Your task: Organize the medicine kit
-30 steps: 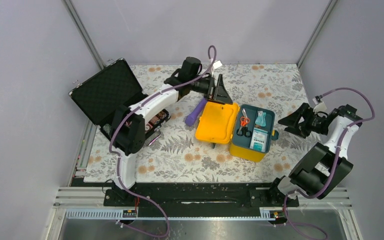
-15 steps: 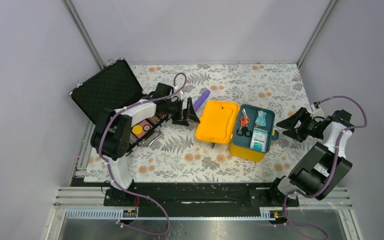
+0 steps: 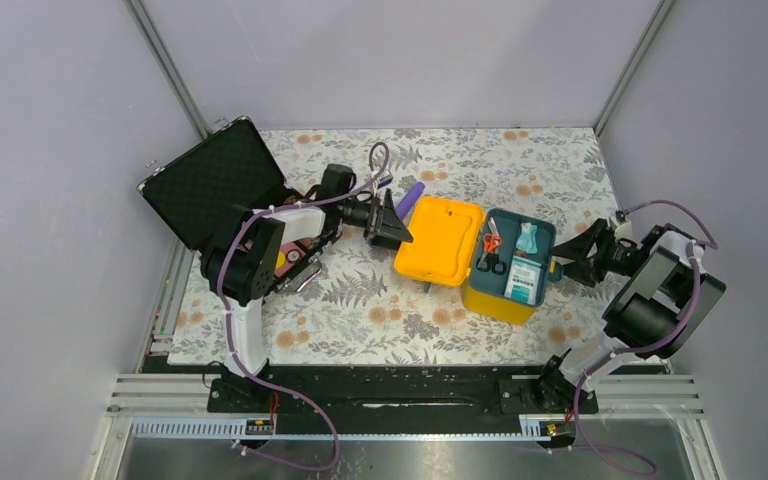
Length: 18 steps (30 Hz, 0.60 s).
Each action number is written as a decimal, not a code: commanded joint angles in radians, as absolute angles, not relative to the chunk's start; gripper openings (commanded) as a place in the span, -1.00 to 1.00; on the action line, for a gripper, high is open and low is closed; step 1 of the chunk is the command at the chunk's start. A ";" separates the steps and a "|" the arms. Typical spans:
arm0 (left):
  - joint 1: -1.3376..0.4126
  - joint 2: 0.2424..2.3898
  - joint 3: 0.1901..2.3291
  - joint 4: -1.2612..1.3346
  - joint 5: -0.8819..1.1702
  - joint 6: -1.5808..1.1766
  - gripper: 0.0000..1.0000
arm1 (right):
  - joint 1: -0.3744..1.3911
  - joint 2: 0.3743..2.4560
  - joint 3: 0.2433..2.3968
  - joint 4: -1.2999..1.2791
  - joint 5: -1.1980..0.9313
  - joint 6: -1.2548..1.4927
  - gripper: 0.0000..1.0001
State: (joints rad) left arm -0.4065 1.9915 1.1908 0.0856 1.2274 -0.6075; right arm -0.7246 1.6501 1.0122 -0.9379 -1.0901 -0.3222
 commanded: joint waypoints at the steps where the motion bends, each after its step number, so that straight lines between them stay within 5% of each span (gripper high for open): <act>1: -0.414 1.970 1.242 0.615 1.357 -0.995 0.93 | -0.701 1.656 1.033 -0.973 -1.158 -0.344 0.51; 4: -0.420 2.015 1.276 1.127 1.363 -1.456 0.95 | -0.686 1.675 1.027 -0.980 -1.191 -0.348 0.52; 18: -0.618 2.005 1.552 0.890 1.431 -1.302 0.98 | -0.676 1.772 1.070 -1.245 -1.300 -0.621 0.51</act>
